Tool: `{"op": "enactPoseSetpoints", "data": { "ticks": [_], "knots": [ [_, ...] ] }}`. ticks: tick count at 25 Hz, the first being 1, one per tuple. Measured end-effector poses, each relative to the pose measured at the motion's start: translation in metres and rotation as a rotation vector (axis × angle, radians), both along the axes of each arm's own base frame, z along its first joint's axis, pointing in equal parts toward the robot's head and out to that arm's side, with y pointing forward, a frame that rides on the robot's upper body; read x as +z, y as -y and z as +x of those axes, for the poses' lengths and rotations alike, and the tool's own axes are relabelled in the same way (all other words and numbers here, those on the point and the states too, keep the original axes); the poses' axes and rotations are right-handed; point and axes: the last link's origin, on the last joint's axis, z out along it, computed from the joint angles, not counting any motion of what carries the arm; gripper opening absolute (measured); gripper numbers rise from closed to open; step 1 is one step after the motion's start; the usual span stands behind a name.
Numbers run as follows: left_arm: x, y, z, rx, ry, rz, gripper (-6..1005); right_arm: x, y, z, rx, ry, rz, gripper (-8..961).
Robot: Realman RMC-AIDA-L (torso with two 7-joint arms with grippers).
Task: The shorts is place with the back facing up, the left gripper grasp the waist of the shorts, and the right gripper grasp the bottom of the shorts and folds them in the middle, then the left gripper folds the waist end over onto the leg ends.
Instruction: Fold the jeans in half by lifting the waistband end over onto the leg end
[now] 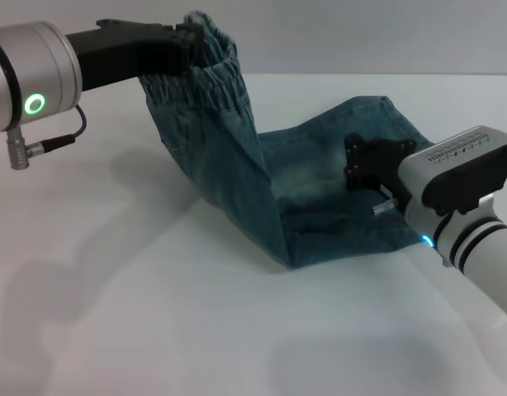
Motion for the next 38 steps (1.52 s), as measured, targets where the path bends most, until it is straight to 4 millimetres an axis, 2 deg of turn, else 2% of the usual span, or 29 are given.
{"op": "enactPoseSetpoints", "data": {
  "ticks": [5, 9, 17, 25, 30, 34, 38],
  "knots": [
    [0.002, 0.000, 0.006, -0.018, 0.012, 0.004, 16, -0.009, 0.001, -0.013, 0.011, -0.017, -0.039, 60],
    [0.004, 0.001, 0.013, -0.040, 0.022, 0.011, 16, -0.024, -0.004, -0.035, 0.029, -0.033, -0.107, 63],
    [0.005, 0.000, 0.025, -0.076, 0.028, 0.021, 16, -0.041, -0.009, -0.066, 0.059, -0.042, -0.199, 67],
    [0.001, 0.001, 0.034, -0.112, 0.028, 0.008, 16, -0.056, -0.003, -0.091, 0.114, -0.055, -0.277, 72],
    [0.000, 0.001, 0.035, -0.116, 0.030, 0.003, 17, -0.068, 0.008, -0.105, 0.157, -0.056, -0.346, 75],
    [-0.002, 0.002, 0.036, -0.123, 0.026, -0.002, 16, -0.072, 0.013, -0.109, 0.178, -0.052, -0.365, 77],
    [-0.002, 0.002, 0.036, -0.123, 0.026, -0.003, 16, -0.064, 0.004, -0.092, 0.137, -0.051, -0.318, 80]
  ]
}}
